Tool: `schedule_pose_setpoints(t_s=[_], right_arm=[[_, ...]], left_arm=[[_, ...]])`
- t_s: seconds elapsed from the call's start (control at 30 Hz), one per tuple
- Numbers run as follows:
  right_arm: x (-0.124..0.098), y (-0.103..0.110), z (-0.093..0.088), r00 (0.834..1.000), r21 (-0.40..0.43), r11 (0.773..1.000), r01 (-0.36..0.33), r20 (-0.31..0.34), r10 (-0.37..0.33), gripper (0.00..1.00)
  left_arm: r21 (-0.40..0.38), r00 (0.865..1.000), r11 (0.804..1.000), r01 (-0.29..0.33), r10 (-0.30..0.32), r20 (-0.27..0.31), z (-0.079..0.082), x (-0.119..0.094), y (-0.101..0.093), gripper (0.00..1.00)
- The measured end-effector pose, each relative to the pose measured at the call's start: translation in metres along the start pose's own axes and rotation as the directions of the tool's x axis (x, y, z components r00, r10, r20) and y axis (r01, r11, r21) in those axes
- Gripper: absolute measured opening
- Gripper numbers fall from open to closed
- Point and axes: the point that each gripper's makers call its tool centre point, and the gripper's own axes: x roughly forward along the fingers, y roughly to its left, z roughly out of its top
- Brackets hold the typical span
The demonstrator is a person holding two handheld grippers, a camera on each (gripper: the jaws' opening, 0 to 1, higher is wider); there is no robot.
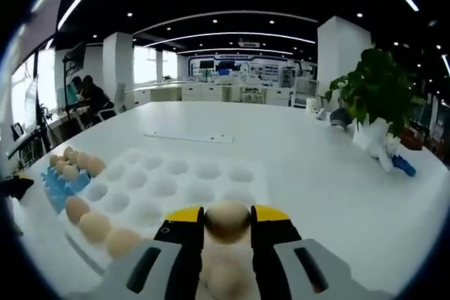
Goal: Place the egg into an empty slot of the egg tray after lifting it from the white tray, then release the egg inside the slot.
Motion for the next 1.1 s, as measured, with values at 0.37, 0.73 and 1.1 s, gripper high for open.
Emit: schedule_pose_setpoints(t_s=[0.37,0.73,1.1], right_arm=[[-0.001,0.026,0.01,0.998,-0.01,0.998,-0.057,0.019,0.057,0.27],[-0.002,0.045,0.014,0.994,0.002,0.994,-0.106,0.03,0.106,0.27],[0.001,0.078,0.018,0.981,0.003,0.982,-0.189,0.035,0.189,0.27]], left_arm=[[0.011,1.0,1.0,0.002,-0.002,0.001,0.001,-0.002,-0.001,1.0],[0.01,1.0,1.0,0.006,-0.006,0.0,0.0,-0.002,-0.003,1.0],[0.006,1.0,1.0,0.002,-0.002,0.001,-0.002,-0.005,-0.001,1.0]])
